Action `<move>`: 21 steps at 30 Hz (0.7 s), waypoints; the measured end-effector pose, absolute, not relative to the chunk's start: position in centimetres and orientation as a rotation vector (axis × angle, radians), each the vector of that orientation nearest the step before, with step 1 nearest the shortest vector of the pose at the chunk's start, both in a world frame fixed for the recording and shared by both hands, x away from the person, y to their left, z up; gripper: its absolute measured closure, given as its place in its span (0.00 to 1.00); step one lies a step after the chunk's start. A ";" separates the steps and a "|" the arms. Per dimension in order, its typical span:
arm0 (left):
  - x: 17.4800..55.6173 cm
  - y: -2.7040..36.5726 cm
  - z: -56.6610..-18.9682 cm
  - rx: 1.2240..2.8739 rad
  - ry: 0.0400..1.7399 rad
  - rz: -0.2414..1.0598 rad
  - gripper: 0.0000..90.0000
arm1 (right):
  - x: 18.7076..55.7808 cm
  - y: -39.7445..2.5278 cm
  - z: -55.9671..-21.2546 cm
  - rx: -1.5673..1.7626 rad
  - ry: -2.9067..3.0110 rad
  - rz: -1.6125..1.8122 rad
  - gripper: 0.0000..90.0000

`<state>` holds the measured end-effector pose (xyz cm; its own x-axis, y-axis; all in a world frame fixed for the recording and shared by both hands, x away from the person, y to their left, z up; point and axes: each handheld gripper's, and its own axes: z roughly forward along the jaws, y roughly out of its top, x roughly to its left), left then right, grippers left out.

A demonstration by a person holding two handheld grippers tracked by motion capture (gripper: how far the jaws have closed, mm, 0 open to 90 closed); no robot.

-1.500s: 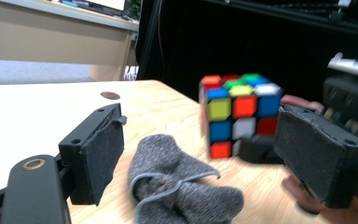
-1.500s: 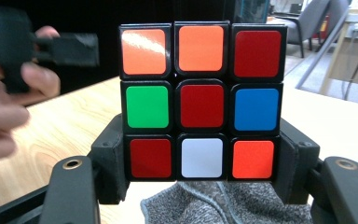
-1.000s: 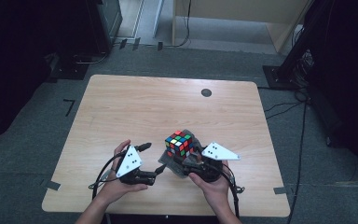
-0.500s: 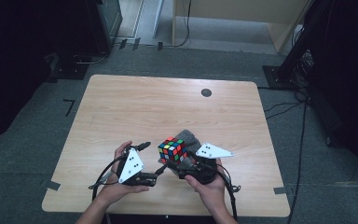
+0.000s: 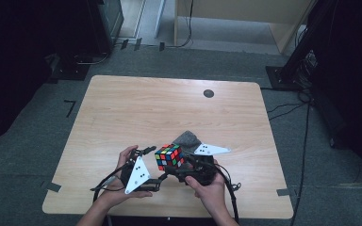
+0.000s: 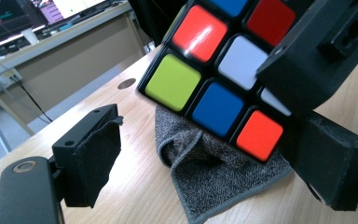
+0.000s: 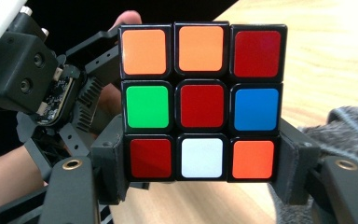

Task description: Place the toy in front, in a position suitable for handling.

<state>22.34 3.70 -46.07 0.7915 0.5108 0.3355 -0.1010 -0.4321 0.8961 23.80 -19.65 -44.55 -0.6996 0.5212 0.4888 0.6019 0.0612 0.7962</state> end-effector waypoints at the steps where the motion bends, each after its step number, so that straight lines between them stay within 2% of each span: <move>1: 22.3 3.6 -46.1 1.905 0.304 0.717 0.15 | 23.8 -19.6 -44.6 -1.180 -2.237 -1.725 0.38; 7: 21.8 3.3 -46.4 1.946 0.216 0.749 0.17 | 24.0 -19.2 -44.7 -1.156 -2.222 -1.644 0.38; 10: 21.9 3.6 -46.4 1.937 0.216 0.762 0.29 | 24.2 -19.2 -44.6 -1.136 -2.218 -1.597 0.38; 15: 21.8 3.6 -46.4 1.938 0.203 0.774 0.36 | 24.6 -19.6 -44.8 -1.138 -2.155 -1.620 0.37; 21: 22.3 4.0 -46.5 1.933 0.262 0.742 0.37 | 24.7 -20.7 -44.4 -1.134 -2.085 -1.710 0.33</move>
